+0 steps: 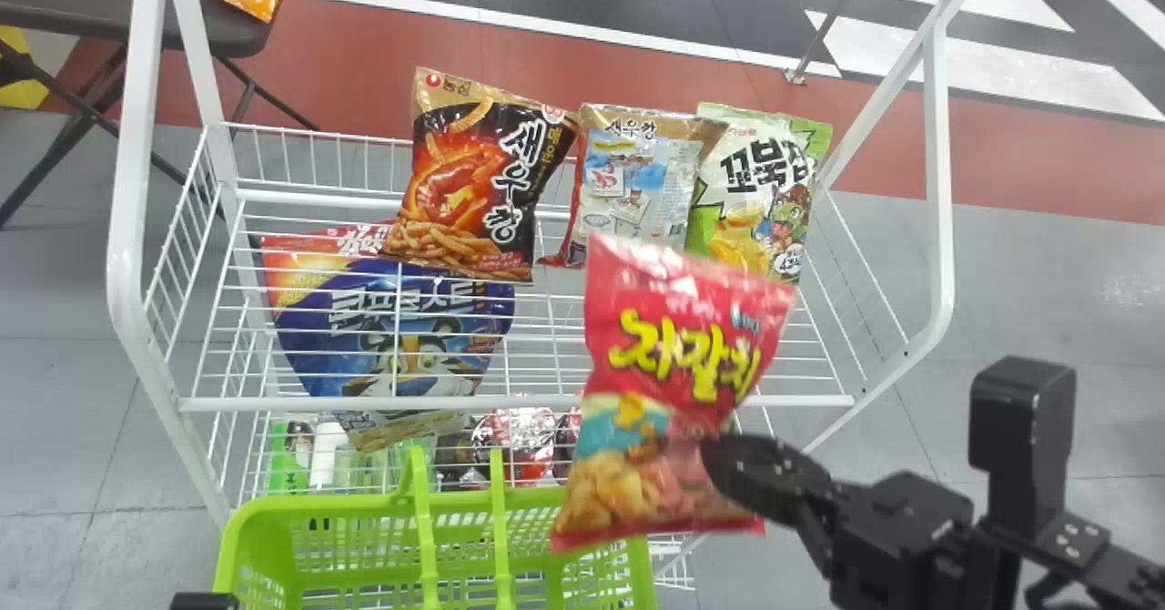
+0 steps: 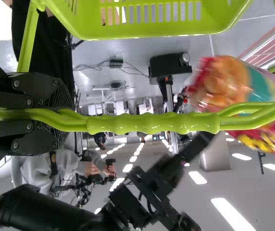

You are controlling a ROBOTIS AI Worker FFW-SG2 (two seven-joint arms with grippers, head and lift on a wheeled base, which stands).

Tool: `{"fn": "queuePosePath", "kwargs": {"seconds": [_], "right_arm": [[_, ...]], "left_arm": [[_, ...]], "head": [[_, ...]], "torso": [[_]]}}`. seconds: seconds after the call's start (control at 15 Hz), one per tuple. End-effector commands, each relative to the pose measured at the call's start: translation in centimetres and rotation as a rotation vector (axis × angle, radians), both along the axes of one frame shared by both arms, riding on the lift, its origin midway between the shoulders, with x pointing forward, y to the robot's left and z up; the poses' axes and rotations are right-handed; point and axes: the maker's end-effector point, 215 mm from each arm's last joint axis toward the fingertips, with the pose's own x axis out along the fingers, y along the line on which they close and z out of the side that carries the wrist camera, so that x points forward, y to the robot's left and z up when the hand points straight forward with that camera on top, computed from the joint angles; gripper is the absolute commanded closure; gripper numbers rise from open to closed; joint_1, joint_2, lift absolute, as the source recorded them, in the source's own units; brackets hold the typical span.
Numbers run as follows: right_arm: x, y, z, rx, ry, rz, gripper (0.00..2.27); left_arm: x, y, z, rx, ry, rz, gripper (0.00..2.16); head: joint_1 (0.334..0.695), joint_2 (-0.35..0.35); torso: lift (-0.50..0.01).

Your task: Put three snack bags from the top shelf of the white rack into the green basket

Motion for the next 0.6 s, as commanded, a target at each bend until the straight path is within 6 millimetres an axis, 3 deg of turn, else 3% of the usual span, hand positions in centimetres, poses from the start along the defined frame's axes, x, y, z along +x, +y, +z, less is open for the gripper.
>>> {"fn": "queuePosePath", "kwargs": {"seconds": [0.0,0.2,0.4,0.53], "right_arm": [[-4.3,1.5,-2.9,0.1,0.196,0.0,2.22],[-9.4,6.9,-4.2,0.286,0.387,0.079,2.22],[-11.5,11.2,-5.6,0.343,0.459,0.16,2.22],[-11.7,12.5,-7.8,0.279,0.471,0.196,2.22]], "left_arm": [[0.3,0.0,0.5,0.003,-0.02,0.002,2.15],[0.5,0.3,0.7,-0.002,-0.025,0.007,2.15],[0.2,0.2,1.2,-0.011,-0.031,0.002,2.15],[-0.1,0.1,1.3,-0.012,-0.029,-0.004,2.15]], "head": [[0.695,-0.35],[0.695,-0.35],[0.695,-0.35],[0.695,-0.35]], "torso": [[0.0],[0.0],[0.0],[0.0]]}}
